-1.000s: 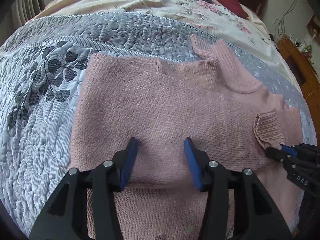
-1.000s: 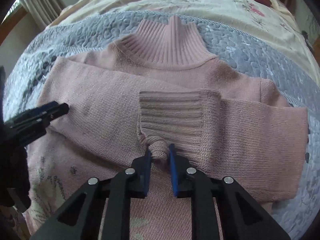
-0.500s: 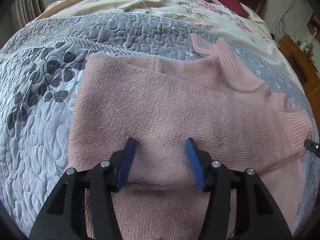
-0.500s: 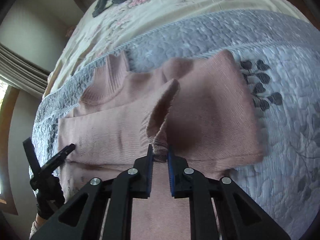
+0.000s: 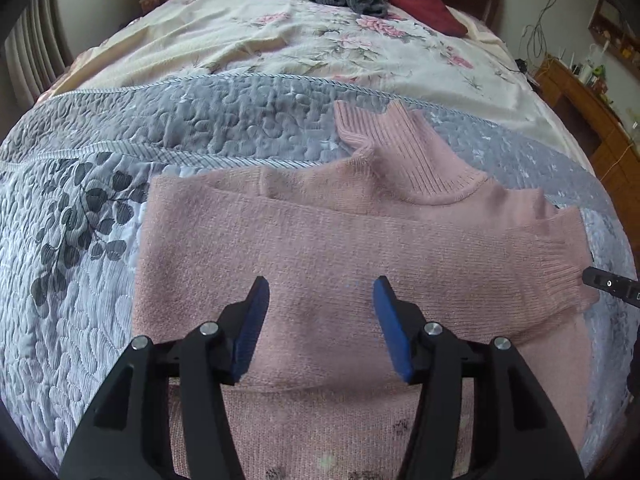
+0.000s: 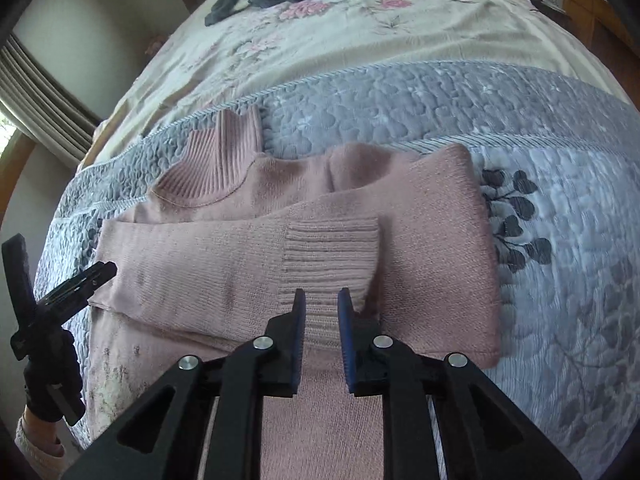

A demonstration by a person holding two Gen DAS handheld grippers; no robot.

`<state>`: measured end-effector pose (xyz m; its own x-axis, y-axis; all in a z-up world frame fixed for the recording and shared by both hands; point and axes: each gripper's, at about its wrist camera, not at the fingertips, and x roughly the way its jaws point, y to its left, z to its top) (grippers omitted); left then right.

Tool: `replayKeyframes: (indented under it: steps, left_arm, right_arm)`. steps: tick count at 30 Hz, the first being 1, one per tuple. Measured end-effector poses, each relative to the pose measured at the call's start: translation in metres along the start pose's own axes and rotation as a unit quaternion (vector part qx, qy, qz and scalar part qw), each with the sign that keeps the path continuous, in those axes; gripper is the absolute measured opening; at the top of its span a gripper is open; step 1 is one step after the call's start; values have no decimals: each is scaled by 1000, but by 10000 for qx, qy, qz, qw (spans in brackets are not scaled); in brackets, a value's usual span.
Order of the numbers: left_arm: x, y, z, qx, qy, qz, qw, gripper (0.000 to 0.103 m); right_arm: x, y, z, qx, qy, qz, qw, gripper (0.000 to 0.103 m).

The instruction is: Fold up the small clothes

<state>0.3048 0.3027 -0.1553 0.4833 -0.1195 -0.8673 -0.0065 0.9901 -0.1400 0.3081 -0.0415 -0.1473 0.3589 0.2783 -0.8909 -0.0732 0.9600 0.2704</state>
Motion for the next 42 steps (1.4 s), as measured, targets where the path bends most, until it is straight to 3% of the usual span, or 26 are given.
replayKeyframes:
  steps: [5, 11, 14, 19, 23, 28, 31, 37, 38, 39, 40, 41, 42]
  left_arm:
    - [27, 6, -12, 26, 377, 199, 9991, 54]
    - [31, 17, -15, -87, 346, 10, 9994, 56]
    - [26, 15, -8, -75, 453, -27, 9989, 56]
    - [14, 13, 36, -212, 189, -348, 9990, 62]
    - [33, 5, 88, -279, 212, -376, 9987, 65]
    - [83, 4, 135, -703, 590, -575, 9941, 67]
    - [115, 6, 148, -991, 845, -666, 9892, 67]
    - [148, -1, 155, -1110, 936, -738, 9867, 57]
    - [150, -3, 156, -1079, 899, -713, 9875, 49]
    - [152, -4, 157, -1026, 883, -704, 9883, 35]
    - [153, -6, 158, -978, 891, -744, 9884, 27]
    - [155, -7, 159, -957, 923, -840, 9876, 15]
    - [155, -8, 160, -943, 912, -939, 9869, 8]
  right_arm:
    - [23, -15, -8, 108, 229, -158, 9996, 14]
    - [27, -23, -9, 195, 322, 45, 9993, 14]
    - [18, -15, 1, 49, 317, 99, 9994, 19]
    - [12, 3, 47, -76, 206, 566, 9982, 27]
    - [32, 26, 96, -235, 212, 688, 9971, 35]
    - [86, 49, 150, -144, 458, 834, 9954, 49]
    - [120, 58, 170, -87, 611, 694, 9957, 49]
    - [169, 63, 182, 34, 684, 644, 9956, 51]
    - [171, 64, 183, 17, 645, 674, 9956, 51]
    - [173, 66, 185, -30, 621, 678, 9958, 46]
    - [174, 67, 185, -93, 627, 703, 9955, 22]
    - [175, 67, 185, -135, 696, 855, 9938, 12]
    - [173, 65, 185, -120, 666, 909, 9936, 13]
